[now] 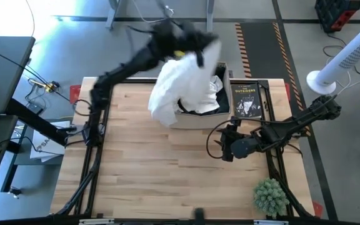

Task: Sort clothes
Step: Put the white dress into the laundry organizer, then adjust the white dress in the laundry organizer

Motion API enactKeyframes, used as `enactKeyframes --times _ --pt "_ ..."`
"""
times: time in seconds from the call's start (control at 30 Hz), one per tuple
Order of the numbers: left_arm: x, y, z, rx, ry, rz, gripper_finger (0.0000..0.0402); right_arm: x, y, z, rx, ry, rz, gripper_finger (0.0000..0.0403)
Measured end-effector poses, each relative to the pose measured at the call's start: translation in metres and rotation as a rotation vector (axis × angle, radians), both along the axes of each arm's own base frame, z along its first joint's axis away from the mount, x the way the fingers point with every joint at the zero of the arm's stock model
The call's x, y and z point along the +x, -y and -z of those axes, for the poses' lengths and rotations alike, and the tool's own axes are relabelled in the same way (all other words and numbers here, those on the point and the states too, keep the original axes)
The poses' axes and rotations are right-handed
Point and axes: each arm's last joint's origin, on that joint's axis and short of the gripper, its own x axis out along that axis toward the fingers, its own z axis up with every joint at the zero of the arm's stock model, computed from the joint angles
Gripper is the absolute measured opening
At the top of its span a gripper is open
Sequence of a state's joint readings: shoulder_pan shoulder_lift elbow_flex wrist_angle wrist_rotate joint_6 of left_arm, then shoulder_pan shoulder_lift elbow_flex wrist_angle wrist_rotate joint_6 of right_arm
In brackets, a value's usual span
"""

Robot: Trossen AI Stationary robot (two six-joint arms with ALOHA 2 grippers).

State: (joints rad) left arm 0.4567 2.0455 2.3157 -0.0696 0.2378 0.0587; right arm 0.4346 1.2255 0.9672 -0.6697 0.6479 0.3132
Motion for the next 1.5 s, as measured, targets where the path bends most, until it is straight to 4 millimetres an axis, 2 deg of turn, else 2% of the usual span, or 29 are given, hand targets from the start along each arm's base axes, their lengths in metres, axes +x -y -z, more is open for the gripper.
enactKeyframes --times 0.1,0.2,0.3,0.4,0.5,0.63,0.73,0.83,0.9,0.97,1.03,1.13,1.23,1.33,1.5 --pt "0.036 0.002 0.047 -0.126 -0.134 0.109 0.0 -0.001 -0.002 0.0 0.0 0.0 -0.008 0.0193" --pt "0.056 0.009 0.081 -0.218 -0.258 0.204 0.0008 -0.002 -0.004 0.0 0.001 0.0 -0.017 0.0193" --pt "0.064 0.014 0.108 -0.241 -0.418 0.233 0.0035 -0.002 -0.006 0.0 0.002 0.001 -0.025 0.0193" --pt "0.061 0.019 0.124 -0.236 -0.581 0.178 0.0072 -0.002 -0.006 0.0 0.003 0.001 -0.025 0.0192" --pt "0.047 0.024 0.123 -0.244 -0.719 0.088 0.0109 -0.002 -0.006 0.0 0.002 0.001 -0.024 0.0192" --pt "0.014 0.032 0.106 -0.222 -0.898 -0.059 0.0136 -0.002 -0.006 0.0 0.004 0.002 -0.024 0.0192" --pt "-0.016 0.046 0.09 -0.148 -1.057 -0.234 0.0138 -0.002 -0.006 0.0 0.012 0.008 -0.012 0.0192" --pt "-0.05 0.056 0.073 -0.074 -1.199 -0.494 0.0131 -0.002 -0.006 0.0 0.007 0.012 -0.005 0.0192" --pt "-0.073 0.057 0.068 -0.082 -1.293 -0.657 0.0122 -0.002 -0.006 0.0 0.005 0.014 -0.003 0.0193" --pt "-0.092 0.05 0.068 -0.162 -1.351 -0.759 0.0111 -0.002 -0.005 0.0 0.0 0.016 0.002 0.0192" --pt "-0.101 0.039 0.072 -0.27 -1.314 -0.761 0.0097 -0.002 -0.005 -0.001 -0.003 0.02 0.007 0.0192" --pt "-0.112 0.024 0.092 -0.42 -1.36 -0.643 0.0073 -0.002 -0.005 -0.001 -0.003 0.024 0.01 0.0192" --pt "-0.121 0.008 0.127 -0.455 -1.531 -0.696 0.005 -0.003 -0.006 -0.001 0.001 0.026 0.008 0.0192" --pt "-0.119 -0.004 0.158 -0.434 -1.578 -0.721 0.0029 -0.003 -0.006 -0.001 0.004 0.026 0.011 0.0192" --pt "-0.103 0.002 0.171 -0.54 -1.471 -0.431 0.0003 -0.003 -0.006 -0.001 -0.005 0.024 0.008 0.0192"
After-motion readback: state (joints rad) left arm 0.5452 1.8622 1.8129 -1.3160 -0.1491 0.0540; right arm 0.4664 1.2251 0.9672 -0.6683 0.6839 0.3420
